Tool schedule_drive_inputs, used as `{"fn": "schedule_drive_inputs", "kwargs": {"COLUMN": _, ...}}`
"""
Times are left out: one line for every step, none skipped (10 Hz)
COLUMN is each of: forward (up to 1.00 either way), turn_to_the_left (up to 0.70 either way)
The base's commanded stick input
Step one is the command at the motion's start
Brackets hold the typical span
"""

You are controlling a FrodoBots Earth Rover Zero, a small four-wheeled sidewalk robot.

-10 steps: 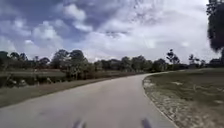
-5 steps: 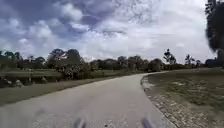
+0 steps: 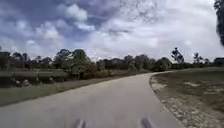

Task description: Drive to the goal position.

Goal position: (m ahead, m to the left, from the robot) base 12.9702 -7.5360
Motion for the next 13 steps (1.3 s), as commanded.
{"fn": "schedule_drive_inputs", "kwargs": {"forward": 0.69, "turn_to_the_left": 0.03}}
{"fn": "schedule_drive_inputs", "kwargs": {"forward": 0.69, "turn_to_the_left": 0.03}}
{"fn": "schedule_drive_inputs", "kwargs": {"forward": 0.69, "turn_to_the_left": 0.03}}
{"fn": "schedule_drive_inputs", "kwargs": {"forward": 0.69, "turn_to_the_left": 0.03}}
{"fn": "schedule_drive_inputs", "kwargs": {"forward": 0.69, "turn_to_the_left": 0.03}}
{"fn": "schedule_drive_inputs", "kwargs": {"forward": 0.69, "turn_to_the_left": 0.03}}
{"fn": "schedule_drive_inputs", "kwargs": {"forward": 0.69, "turn_to_the_left": 0.03}}
{"fn": "schedule_drive_inputs", "kwargs": {"forward": 0.69, "turn_to_the_left": 0.03}}
{"fn": "schedule_drive_inputs", "kwargs": {"forward": 0.69, "turn_to_the_left": 0.03}}
{"fn": "schedule_drive_inputs", "kwargs": {"forward": 0.69, "turn_to_the_left": 0.03}}
{"fn": "schedule_drive_inputs", "kwargs": {"forward": 0.69, "turn_to_the_left": 0.03}}
{"fn": "schedule_drive_inputs", "kwargs": {"forward": 0.69, "turn_to_the_left": 0.03}}
{"fn": "schedule_drive_inputs", "kwargs": {"forward": 0.69, "turn_to_the_left": 0.03}}
